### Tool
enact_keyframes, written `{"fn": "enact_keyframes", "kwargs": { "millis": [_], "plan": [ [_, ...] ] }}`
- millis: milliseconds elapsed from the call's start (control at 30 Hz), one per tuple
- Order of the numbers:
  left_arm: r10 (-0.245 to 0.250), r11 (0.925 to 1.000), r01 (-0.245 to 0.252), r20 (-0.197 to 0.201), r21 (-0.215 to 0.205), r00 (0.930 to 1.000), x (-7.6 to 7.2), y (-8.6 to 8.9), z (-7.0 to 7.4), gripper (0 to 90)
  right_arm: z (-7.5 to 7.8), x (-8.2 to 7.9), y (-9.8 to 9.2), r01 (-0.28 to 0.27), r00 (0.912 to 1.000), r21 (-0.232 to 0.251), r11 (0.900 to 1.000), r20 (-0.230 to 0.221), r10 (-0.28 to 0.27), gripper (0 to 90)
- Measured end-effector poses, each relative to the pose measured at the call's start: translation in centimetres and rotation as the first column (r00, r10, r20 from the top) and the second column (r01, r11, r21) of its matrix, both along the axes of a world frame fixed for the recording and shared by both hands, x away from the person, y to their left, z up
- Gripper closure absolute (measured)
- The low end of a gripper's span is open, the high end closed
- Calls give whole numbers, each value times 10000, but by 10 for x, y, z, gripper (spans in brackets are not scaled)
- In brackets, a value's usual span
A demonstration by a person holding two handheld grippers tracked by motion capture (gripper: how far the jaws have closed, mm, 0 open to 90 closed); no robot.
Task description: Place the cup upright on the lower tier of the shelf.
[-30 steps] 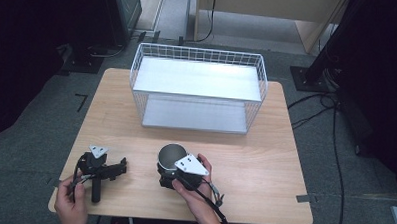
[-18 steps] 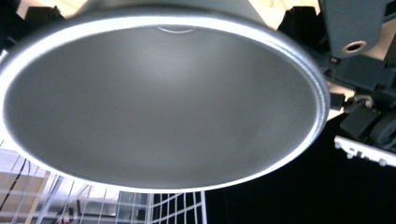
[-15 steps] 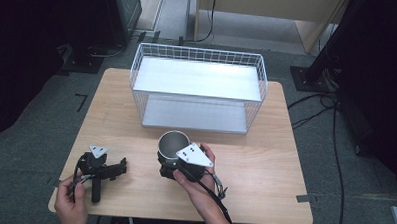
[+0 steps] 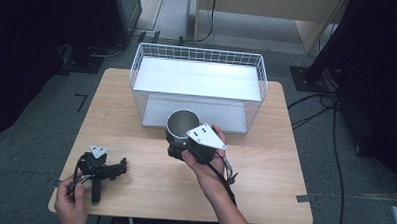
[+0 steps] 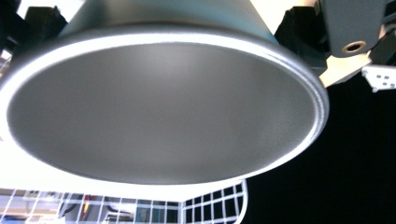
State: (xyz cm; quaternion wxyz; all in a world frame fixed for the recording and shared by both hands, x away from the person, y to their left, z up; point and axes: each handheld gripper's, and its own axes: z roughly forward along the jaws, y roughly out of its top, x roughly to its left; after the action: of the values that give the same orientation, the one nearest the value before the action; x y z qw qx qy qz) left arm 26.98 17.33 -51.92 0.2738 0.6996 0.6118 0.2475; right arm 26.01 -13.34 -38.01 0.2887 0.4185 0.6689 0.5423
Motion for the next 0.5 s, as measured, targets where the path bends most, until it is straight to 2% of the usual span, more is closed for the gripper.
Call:
{"fn": "enact_keyframes", "kwargs": {
  "millis": [500],
  "plan": [
    [-17,10000,17,-17,15,10000,0,0,0,0,31,20,-14,509,9978,174,9986,423,-516,148]
  ]
}}
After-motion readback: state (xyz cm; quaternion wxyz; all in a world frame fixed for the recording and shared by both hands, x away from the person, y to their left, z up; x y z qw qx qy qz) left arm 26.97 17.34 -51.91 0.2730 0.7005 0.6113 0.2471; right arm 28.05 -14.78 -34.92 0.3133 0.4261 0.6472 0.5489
